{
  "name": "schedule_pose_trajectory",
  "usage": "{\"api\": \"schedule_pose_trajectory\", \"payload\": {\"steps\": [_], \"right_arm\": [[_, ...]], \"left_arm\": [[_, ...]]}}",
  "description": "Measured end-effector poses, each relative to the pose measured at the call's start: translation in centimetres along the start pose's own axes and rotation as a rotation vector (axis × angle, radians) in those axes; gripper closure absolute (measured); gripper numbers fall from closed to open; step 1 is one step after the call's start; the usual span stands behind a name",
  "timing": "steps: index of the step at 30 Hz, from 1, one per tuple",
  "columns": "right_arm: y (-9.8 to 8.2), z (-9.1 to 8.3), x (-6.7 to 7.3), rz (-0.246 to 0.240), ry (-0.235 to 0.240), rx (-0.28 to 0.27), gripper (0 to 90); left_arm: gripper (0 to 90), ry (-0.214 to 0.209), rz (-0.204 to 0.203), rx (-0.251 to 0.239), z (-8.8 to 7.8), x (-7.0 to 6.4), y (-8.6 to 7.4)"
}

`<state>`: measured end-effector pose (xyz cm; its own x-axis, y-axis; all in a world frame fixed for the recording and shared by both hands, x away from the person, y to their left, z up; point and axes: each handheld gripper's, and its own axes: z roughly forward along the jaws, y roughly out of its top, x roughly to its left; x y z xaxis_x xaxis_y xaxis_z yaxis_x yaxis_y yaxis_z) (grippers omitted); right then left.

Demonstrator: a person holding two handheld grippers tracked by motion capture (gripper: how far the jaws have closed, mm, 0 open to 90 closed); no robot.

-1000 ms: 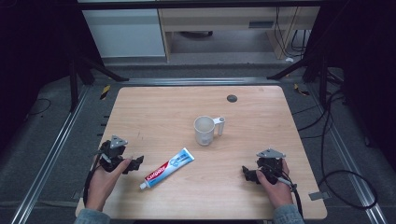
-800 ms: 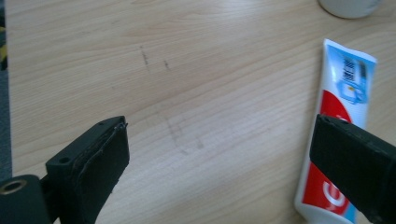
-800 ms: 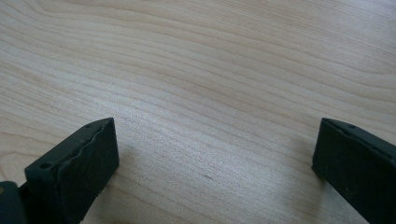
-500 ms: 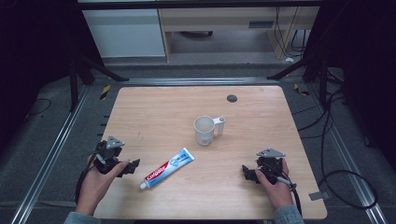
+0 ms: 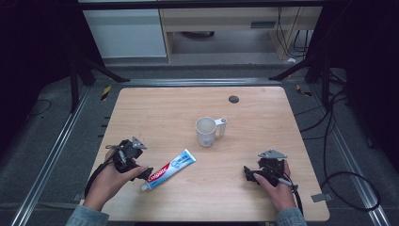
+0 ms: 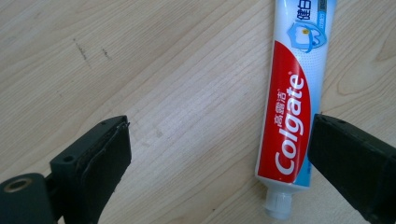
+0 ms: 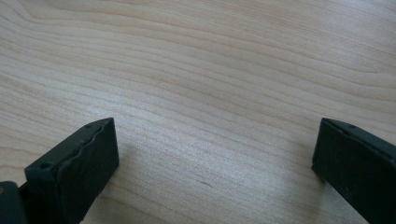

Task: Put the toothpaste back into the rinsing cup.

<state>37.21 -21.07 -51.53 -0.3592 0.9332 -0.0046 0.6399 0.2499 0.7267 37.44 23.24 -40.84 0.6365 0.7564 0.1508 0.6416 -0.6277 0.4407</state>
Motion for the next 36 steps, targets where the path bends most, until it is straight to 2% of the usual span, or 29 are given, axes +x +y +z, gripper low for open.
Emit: {"api": "schedule_pose_trajectory", "payload": {"steps": [4,5,7,9,13,17,18,21,27,30,33,35,36], "right_arm": [[0.0,-0.1,0.1,0.014,0.005,0.005,0.6],[0.0,0.0,0.0,-0.001,-0.001,0.0,0.7],[0.0,0.0,0.0,0.002,0.0,0.0,0.6],[0.0,0.0,0.0,0.001,0.0,0.0,0.7],[0.0,0.0,0.0,-0.001,0.0,0.0,0.6],[0.0,0.0,0.0,0.008,0.003,0.003,0.7],[0.0,0.0,0.0,0.007,0.002,0.002,0.7],[0.0,0.0,0.0,-0.007,-0.003,-0.001,0.7],[0.0,0.0,0.0,-0.001,0.001,0.0,0.7],[0.0,0.0,0.0,0.0,0.001,-0.001,0.7],[0.0,0.0,0.0,-0.001,0.001,0.0,0.7],[0.0,0.0,0.0,-0.001,0.001,0.0,0.7],[0.0,-0.1,0.1,0.014,0.006,0.005,0.6]], "left_arm": [[5.9,-0.016,0.015,-0.001,0.0,-0.3,1.0],[5.9,-0.018,0.023,0.001,0.0,-0.5,1.3],[5.7,-0.016,0.052,0.012,0.1,-0.8,2.0],[6.0,-0.017,0.049,0.01,0.2,-0.9,2.3],[6.6,-0.049,0.071,0.02,0.4,-1.5,3.4],[7.3,-0.071,0.075,0.03,0.7,-1.7,4.0],[7.3,-0.089,0.074,0.03,0.8,-1.8,4.4],[8.7,-0.099,0.079,0.03,1.0,-1.9,4.9],[8.5,-0.107,0.101,0.047,1.4,-2.5,6.1],[10.0,-0.12,0.098,0.059,1.7,-2.6,6.5],[10.6,-0.138,0.111,0.09,2.6,-3.1,7.0],[10.9,-0.146,0.112,0.094,2.8,-3.2,7.1],[11.0,-0.158,0.107,0.1,3.4,-3.4,7.3]]}}
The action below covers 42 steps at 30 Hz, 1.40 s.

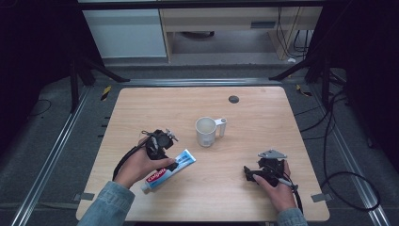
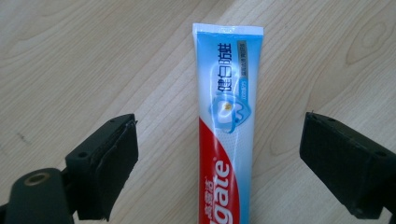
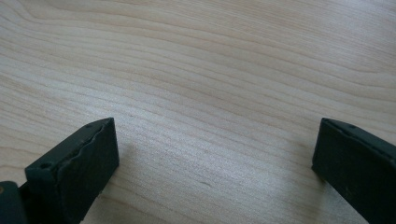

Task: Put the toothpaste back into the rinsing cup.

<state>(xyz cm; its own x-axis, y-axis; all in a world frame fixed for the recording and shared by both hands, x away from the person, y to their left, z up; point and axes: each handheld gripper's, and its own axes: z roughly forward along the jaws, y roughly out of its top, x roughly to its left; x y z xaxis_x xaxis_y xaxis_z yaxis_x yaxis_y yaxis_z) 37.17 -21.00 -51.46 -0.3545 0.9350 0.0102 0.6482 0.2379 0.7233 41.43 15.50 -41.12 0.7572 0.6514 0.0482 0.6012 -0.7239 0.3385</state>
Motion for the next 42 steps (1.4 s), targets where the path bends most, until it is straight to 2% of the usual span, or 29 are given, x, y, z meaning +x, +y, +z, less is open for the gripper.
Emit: {"api": "schedule_pose_trajectory", "payload": {"steps": [1,2,6,7,17,20,27,42], "right_arm": [[0.0,0.0,0.0,0.0,0.0,0.0,0.6],[-0.1,0.1,-0.1,-0.022,-0.008,-0.006,0.7],[0.0,0.0,0.0,-0.005,-0.002,-0.002,0.7],[0.0,0.1,-0.1,-0.016,-0.006,-0.006,0.7],[0.0,0.0,-0.1,-0.012,-0.001,-0.004,0.7],[-0.1,0.0,-0.1,-0.023,0.001,-0.005,0.7],[-0.1,0.0,-0.1,-0.023,0.002,-0.005,0.7],[-0.1,0.0,-0.1,-0.023,0.002,-0.005,0.7]], "left_arm": [[11.5,0.0,0.0,0.0,0.0,0.0,0.0],[12.2,-0.008,-0.004,0.013,0.6,-0.2,0.2],[16.7,-0.023,0.011,0.039,1.8,-0.5,0.4],[18.4,-0.029,0.015,0.053,2.4,-0.6,0.5],[19.2,-0.046,-0.001,0.115,4.4,-0.2,0.7],[23.1,-0.057,0.001,0.134,5.0,-0.2,0.7],[26.3,-0.064,0.009,0.159,5.6,-0.2,0.8],[32.6,-0.064,0.005,0.171,6.1,0.3,0.7]]}}
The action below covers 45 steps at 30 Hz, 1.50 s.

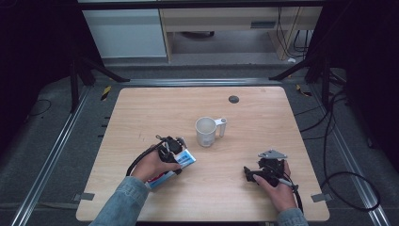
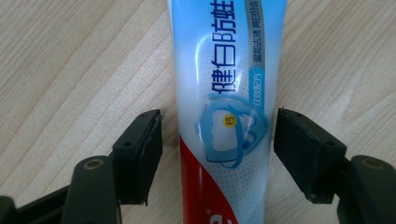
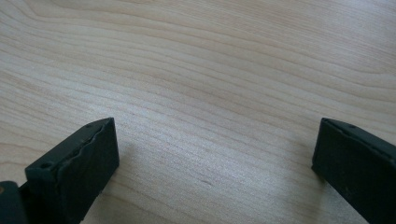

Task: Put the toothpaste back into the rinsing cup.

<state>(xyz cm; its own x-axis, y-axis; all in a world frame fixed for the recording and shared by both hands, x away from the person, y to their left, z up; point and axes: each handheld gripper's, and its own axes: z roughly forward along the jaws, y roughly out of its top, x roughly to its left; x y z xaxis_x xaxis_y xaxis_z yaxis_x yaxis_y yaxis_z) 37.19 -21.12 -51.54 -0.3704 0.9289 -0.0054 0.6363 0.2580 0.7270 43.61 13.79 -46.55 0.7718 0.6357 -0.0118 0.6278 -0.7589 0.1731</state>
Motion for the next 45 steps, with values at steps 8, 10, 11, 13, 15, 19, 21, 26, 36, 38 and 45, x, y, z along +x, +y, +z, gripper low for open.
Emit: {"api": "schedule_pose_trajectory", "payload": {"steps": [8,10,11,13,15,19,21,26,36,38,45], "right_arm": [[0.0,0.0,0.0,0.0,0.0,0.0,0.7],[0.0,0.0,0.0,0.0,0.0,0.0,0.7],[0.0,0.0,0.0,-0.001,0.0,0.0,0.7],[0.0,0.0,0.0,0.0,0.0,0.0,0.7],[0.0,0.0,0.0,-0.001,-0.001,0.0,0.7],[0.0,0.0,0.0,-0.001,-0.001,0.0,0.7],[0.0,0.0,0.0,-0.001,-0.001,0.0,0.7],[0.0,0.0,0.0,0.001,-0.002,0.0,0.8],[0.0,0.0,0.0,0.0,-0.001,0.0,0.8],[0.0,0.0,0.0,0.0,-0.001,0.0,0.8],[0.0,0.0,0.1,0.006,-0.004,0.0,0.8]], "left_arm": [[37.6,-0.014,0.004,0.005,0.2,0.2,0.2],[39.2,-0.015,0.009,0.008,0.2,0.2,0.3],[43.8,-0.005,0.02,0.01,0.2,0.1,0.5],[44.6,-0.001,0.028,0.015,0.2,0.0,0.5],[45.2,0.004,0.033,0.014,0.2,-0.1,0.5],[49.7,0.009,0.048,0.025,0.1,-0.3,0.6],[53.3,0.008,0.048,0.022,0.1,-0.3,0.5],[66.4,-0.013,0.034,-0.044,-0.8,-0.1,-0.2],[70.9,0.049,0.021,-0.155,-3.8,-0.6,-1.4],[71.0,0.062,0.028,-0.162,-4.4,-0.7,-1.4],[71.3,0.088,0.021,-0.205,-6.1,-0.5,-1.3]]}}
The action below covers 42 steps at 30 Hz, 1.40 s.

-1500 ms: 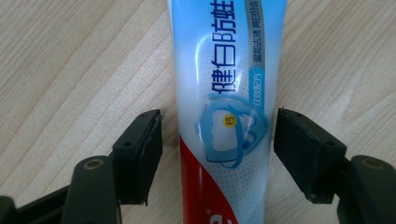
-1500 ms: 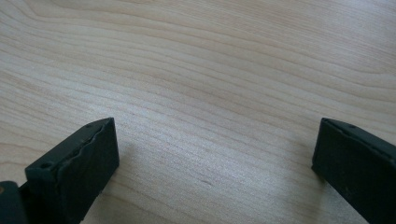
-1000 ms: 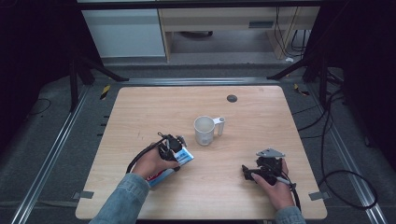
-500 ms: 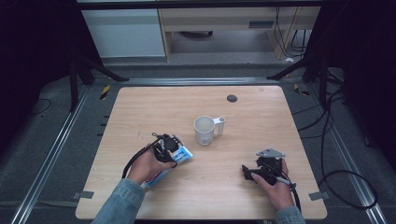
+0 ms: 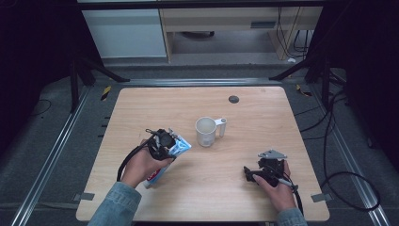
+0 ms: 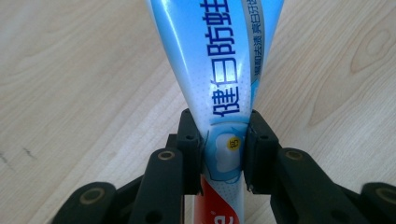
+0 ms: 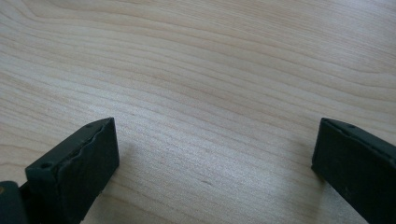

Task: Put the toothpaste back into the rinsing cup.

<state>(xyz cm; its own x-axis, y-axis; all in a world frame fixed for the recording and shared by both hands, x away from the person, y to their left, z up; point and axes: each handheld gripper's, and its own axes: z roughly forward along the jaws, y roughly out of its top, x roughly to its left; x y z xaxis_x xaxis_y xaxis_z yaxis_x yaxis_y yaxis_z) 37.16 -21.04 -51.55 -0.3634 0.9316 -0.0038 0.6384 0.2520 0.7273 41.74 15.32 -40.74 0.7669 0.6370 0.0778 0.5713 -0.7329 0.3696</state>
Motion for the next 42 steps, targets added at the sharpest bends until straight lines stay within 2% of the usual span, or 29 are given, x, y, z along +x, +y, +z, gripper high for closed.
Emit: {"api": "schedule_pose_trajectory", "payload": {"steps": [4,16,19,23,31,34,42], "right_arm": [[0.0,0.0,0.0,-0.001,-0.001,0.0,0.8],[0.0,0.0,0.0,0.002,0.0,0.001,0.9],[0.0,0.0,0.0,0.001,0.0,0.001,0.9],[0.0,0.0,0.0,0.0,0.002,0.001,0.9],[0.0,0.0,0.0,-0.002,0.001,0.0,0.8],[0.0,0.0,0.0,0.0,0.001,0.0,0.9],[0.0,0.0,0.0,0.001,0.001,0.001,0.9]], "left_arm": [[71.3,0.016,-0.014,-0.041,-1.1,-0.1,0.4],[71.4,0.053,-0.058,-0.135,-2.5,-0.4,1.0],[71.4,0.064,-0.084,-0.203,-3.1,-0.9,1.4],[71.4,0.06,-0.095,-0.242,-3.1,-1.2,2.0],[71.5,0.074,-0.103,-0.287,-2.8,-1.3,3.0],[71.6,0.096,-0.109,-0.308,-3.0,-1.4,3.3],[71.6,0.093,-0.12,-0.345,-3.4,-2.1,3.7]]}}
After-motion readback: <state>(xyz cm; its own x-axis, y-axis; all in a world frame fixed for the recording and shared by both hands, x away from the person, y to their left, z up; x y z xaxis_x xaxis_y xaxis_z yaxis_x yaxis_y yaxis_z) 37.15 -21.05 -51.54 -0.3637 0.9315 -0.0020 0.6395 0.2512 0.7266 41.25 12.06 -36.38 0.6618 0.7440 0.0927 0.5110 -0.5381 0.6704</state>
